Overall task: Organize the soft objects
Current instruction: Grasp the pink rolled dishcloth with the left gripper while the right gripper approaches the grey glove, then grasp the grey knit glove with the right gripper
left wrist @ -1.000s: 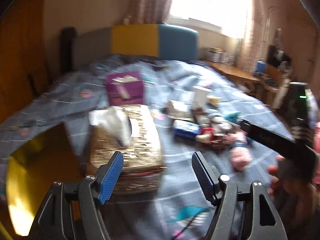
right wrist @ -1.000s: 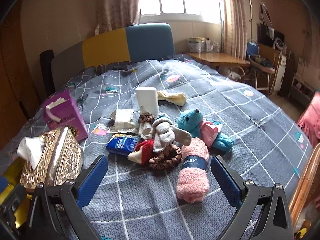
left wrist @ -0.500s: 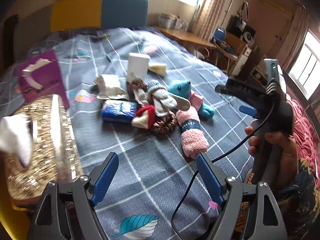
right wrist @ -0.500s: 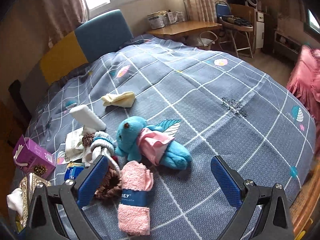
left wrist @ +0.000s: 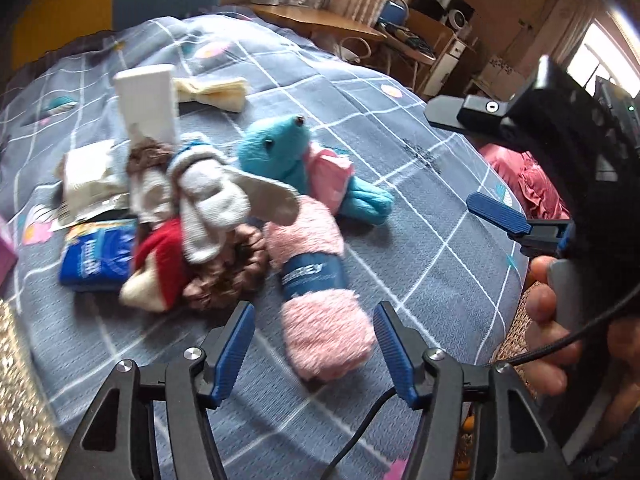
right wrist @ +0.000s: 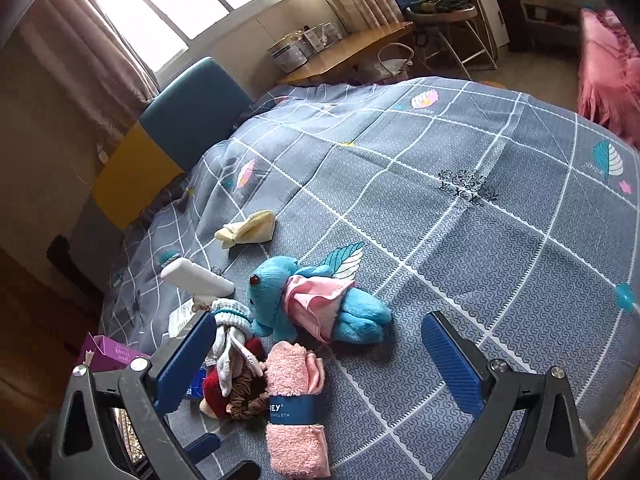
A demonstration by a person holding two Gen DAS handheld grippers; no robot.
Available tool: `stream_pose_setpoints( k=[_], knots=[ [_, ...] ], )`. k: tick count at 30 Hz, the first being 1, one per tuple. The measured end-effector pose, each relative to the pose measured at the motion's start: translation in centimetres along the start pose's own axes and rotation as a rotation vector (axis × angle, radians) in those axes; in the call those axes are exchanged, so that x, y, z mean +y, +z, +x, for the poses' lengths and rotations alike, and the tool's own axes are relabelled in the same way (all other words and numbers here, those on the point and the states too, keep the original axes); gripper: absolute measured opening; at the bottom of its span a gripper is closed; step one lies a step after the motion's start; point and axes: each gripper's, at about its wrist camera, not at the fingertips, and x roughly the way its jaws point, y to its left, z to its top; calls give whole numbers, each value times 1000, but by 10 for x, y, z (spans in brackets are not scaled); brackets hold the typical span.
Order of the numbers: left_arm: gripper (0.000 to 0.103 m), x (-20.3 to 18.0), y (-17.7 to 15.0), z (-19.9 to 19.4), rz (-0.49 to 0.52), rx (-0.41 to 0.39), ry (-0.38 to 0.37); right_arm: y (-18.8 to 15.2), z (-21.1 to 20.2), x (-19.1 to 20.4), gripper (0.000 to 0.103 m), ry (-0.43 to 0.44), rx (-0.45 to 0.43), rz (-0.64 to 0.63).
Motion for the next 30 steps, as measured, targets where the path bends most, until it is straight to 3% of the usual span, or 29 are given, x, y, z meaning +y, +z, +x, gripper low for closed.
stream_pose_setpoints(
  k=[6, 8, 11, 18, 24, 30],
  knots=[
    [59, -3, 8, 38, -7, 54, 23, 1, -1, -4, 103, 8, 4, 24],
    [46, -4, 3, 47, 4, 74, 35, 0, 0, -3, 103, 7, 6, 17],
    [35, -2, -8, 39, 18, 27, 21, -1, 0, 0, 100, -6, 1, -6],
    [35, 17, -46, -13, 8, -61, 64, -4, 6, 10, 82, -31, 23, -77],
    [35, 33, -91, -30, 22, -73, 145, -18, 31, 43, 60, -30, 168, -250],
    [35, 47, -101, -28, -31, -81, 127, -24, 69, 103, 56, 0, 233, -434]
  ],
)
